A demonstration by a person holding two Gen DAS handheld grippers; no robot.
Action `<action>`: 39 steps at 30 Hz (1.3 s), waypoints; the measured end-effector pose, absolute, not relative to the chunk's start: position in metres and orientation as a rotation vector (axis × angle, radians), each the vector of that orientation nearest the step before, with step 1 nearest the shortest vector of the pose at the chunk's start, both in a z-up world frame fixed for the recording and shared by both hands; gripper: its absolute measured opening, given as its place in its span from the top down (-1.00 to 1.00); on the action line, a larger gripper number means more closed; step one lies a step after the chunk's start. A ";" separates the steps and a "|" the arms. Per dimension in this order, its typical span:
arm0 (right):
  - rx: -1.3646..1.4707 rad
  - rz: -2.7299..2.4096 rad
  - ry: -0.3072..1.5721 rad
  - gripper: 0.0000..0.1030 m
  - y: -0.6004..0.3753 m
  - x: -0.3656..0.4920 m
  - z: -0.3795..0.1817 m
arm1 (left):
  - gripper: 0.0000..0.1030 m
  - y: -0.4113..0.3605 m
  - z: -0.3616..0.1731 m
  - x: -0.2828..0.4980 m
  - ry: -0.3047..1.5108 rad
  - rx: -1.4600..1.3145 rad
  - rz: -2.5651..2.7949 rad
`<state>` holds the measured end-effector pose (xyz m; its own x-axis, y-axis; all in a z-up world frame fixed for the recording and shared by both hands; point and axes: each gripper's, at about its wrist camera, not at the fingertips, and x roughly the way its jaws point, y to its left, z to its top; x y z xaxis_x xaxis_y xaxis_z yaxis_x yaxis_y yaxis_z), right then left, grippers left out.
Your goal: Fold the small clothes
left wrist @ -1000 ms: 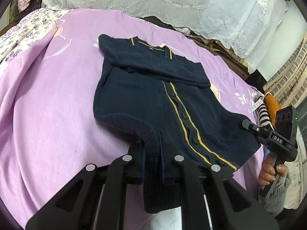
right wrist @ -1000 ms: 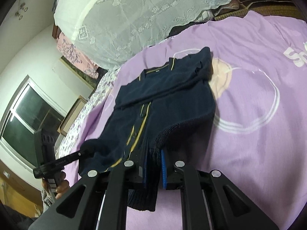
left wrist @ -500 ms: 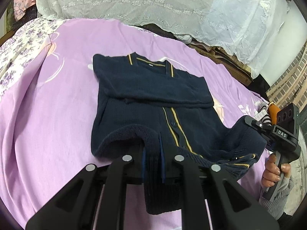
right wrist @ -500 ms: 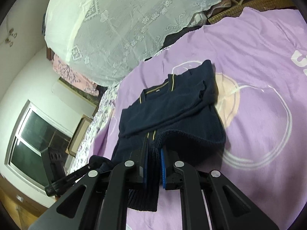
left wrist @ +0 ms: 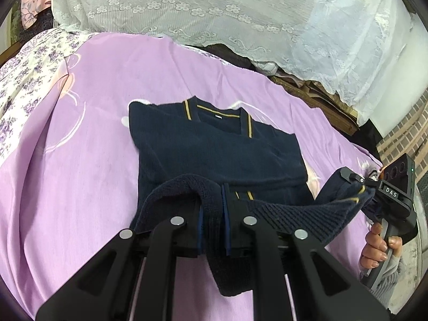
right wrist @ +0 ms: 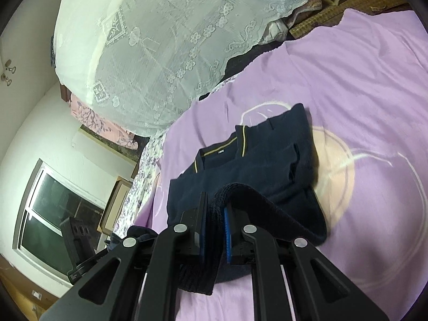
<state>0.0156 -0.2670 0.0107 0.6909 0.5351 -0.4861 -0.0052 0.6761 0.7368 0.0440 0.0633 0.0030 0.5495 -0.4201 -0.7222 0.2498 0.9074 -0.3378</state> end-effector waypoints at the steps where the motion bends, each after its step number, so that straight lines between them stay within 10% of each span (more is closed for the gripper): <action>1: 0.782 0.337 0.758 0.79 -0.267 0.020 0.011 | 0.79 0.063 0.003 0.048 0.907 -0.206 -0.397; 24: 0.889 0.238 0.793 0.79 -0.275 0.142 -0.034 | 0.73 0.072 -0.033 0.161 1.009 -0.358 -0.263; 32: 0.919 0.251 0.849 0.59 -0.279 0.164 -0.065 | 0.43 0.095 -0.051 0.175 1.037 -0.551 -0.348; 39: 0.890 0.297 0.740 0.19 -0.282 0.145 -0.033 | -0.21 0.108 -0.022 0.158 0.943 -0.548 -0.319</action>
